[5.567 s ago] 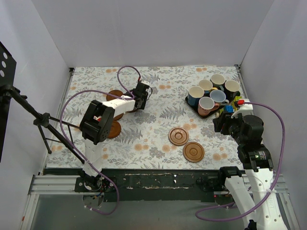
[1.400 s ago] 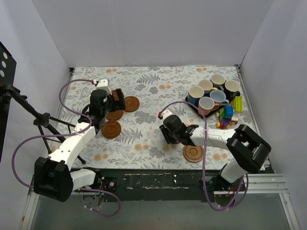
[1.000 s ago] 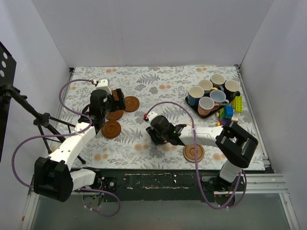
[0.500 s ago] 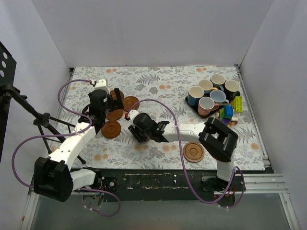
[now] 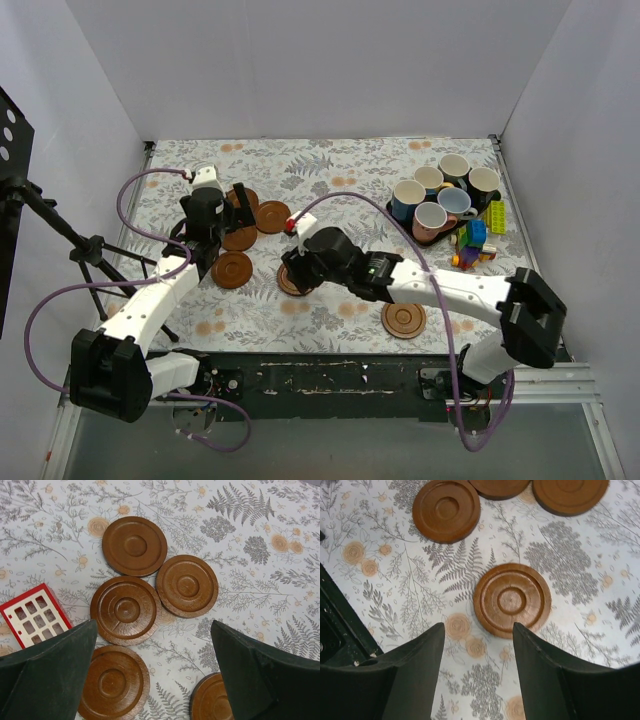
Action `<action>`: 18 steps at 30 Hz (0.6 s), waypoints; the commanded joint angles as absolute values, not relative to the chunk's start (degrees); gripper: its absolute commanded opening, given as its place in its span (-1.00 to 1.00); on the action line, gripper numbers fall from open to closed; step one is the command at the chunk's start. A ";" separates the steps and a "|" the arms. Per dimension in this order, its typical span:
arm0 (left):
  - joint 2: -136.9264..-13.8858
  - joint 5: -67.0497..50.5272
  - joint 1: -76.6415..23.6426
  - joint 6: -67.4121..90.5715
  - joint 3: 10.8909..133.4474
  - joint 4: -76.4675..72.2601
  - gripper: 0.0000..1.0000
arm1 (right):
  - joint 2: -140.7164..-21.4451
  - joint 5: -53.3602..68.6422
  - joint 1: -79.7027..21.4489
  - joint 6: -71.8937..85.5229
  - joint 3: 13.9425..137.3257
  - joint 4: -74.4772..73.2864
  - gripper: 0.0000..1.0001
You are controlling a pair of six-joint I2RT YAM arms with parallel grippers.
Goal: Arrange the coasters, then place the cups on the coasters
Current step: Move the coaster to the center of the board.
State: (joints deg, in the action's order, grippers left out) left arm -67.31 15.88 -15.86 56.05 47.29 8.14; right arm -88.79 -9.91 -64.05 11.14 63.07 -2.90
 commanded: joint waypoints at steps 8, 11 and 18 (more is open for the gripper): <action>-68.72 27.50 -31.52 65.38 48.16 18.09 0.86 | -66.55 -18.02 -57.14 18.81 45.10 -8.17 0.33; -72.06 24.53 -36.99 71.79 47.29 19.78 0.80 | -61.72 -18.37 -53.98 19.51 42.63 -10.10 0.33; -82.16 24.26 -50.44 75.67 47.98 18.11 0.66 | -53.53 -20.74 -51.85 20.04 39.64 -14.59 0.34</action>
